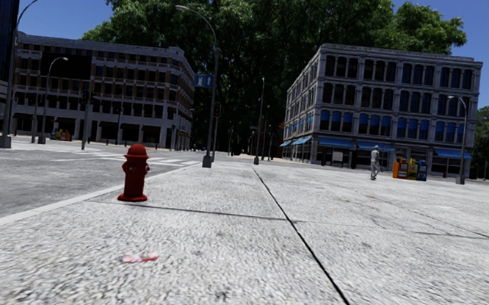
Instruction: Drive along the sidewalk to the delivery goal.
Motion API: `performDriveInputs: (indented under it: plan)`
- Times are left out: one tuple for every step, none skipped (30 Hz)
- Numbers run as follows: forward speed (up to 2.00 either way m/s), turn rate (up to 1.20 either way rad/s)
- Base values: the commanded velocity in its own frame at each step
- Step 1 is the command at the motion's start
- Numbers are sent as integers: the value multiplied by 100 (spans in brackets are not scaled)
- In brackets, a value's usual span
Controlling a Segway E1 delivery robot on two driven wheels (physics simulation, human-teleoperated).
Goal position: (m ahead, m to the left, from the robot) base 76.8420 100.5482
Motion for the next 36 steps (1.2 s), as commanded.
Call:
performDriveInputs:
  plan:
    - [200, 0]
    - [200, 0]
    - [200, 0]
    - [200, 0]
    - [200, 0]
    - [200, 0]
    - [200, 0]
    - [200, 0]
    - [200, 0]
    - [200, 0]
    - [200, 0]
    - [200, 0]
    - [200, 0]
    - [200, 0]
    - [200, 0]
    - [200, 0]
    - [200, 0]
    - [200, 0]
    - [200, 0]
    - [200, 0]
    - [200, 0]
    - [200, 0]
    - [200, 0]
    - [200, 0]
    - [200, 0]
    - [200, 0]
    - [200, 0]
    - [200, 0]
    - [200, 0]
    - [200, 0]
    - [200, 0]
    - [200, 0]
    - [200, 0]
    - [200, 0]
    - [200, 0]
    - [200, 0]
